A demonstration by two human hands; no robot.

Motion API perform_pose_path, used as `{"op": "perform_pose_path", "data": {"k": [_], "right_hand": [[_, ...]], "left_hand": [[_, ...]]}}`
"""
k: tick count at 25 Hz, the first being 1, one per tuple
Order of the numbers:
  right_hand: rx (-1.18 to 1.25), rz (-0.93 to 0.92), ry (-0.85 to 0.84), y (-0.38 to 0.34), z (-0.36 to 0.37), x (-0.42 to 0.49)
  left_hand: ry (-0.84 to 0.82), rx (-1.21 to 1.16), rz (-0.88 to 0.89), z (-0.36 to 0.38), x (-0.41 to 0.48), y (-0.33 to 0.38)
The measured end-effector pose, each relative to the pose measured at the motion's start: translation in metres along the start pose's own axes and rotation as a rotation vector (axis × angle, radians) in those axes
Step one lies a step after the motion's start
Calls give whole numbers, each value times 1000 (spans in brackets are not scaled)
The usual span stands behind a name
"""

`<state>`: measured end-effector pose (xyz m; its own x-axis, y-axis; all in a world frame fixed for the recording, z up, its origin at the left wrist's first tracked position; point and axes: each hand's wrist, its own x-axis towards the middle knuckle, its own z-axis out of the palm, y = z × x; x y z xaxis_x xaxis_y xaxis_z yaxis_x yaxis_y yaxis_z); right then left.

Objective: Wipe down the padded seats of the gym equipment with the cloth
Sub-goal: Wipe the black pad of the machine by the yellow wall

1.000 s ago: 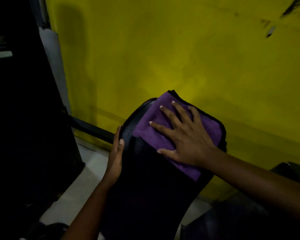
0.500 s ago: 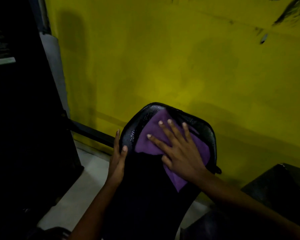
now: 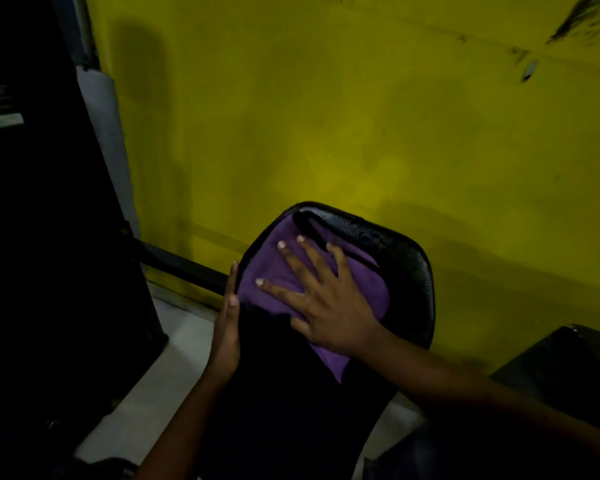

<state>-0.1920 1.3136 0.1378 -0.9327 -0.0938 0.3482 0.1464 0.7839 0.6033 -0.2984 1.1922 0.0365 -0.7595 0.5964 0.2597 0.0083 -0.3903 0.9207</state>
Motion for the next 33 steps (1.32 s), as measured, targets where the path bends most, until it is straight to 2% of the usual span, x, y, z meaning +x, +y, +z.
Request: {"op": "perform_pose_path", "data": {"k": [3, 5, 7, 10, 12, 14, 17, 19, 23, 26, 30, 33], "right_hand": [[-3, -171, -73, -15, 2, -48], [-6, -237, -46, 8, -8, -57], [-46, -218, 3, 46, -20, -31], [-63, -260, -40, 93, -27, 8], [-21, -177, -44, 100, -25, -6], [20, 6, 0, 88, -19, -40], [23, 227, 53, 46, -6, -84], [13, 312, 43, 7, 6, -101], [6, 247, -10, -63, 17, -132], [28, 150, 43, -35, 2, -116], [38, 280, 53, 29, -16, -29], [13, 298, -4, 8, -10, -4]], "left_hand": [[-1, 38, -16, 0, -2, 5], [-5, 98, -15, 1, -2, 10], [-3, 130, -31, 1, -2, 12], [13, 161, -39, 1, 0, 11], [9, 216, -25, 4, 0, 14], [-6, 262, -24, 5, 0, 17], [-8, 286, -12, 2, 1, 14], [-16, 305, 10, 1, 1, 10], [-29, 332, 5, 2, 1, 15], [-37, 345, -1, -2, -5, 11], [-44, 349, -21, -7, -26, 1], [-43, 292, -22, -9, -28, 0]]}}
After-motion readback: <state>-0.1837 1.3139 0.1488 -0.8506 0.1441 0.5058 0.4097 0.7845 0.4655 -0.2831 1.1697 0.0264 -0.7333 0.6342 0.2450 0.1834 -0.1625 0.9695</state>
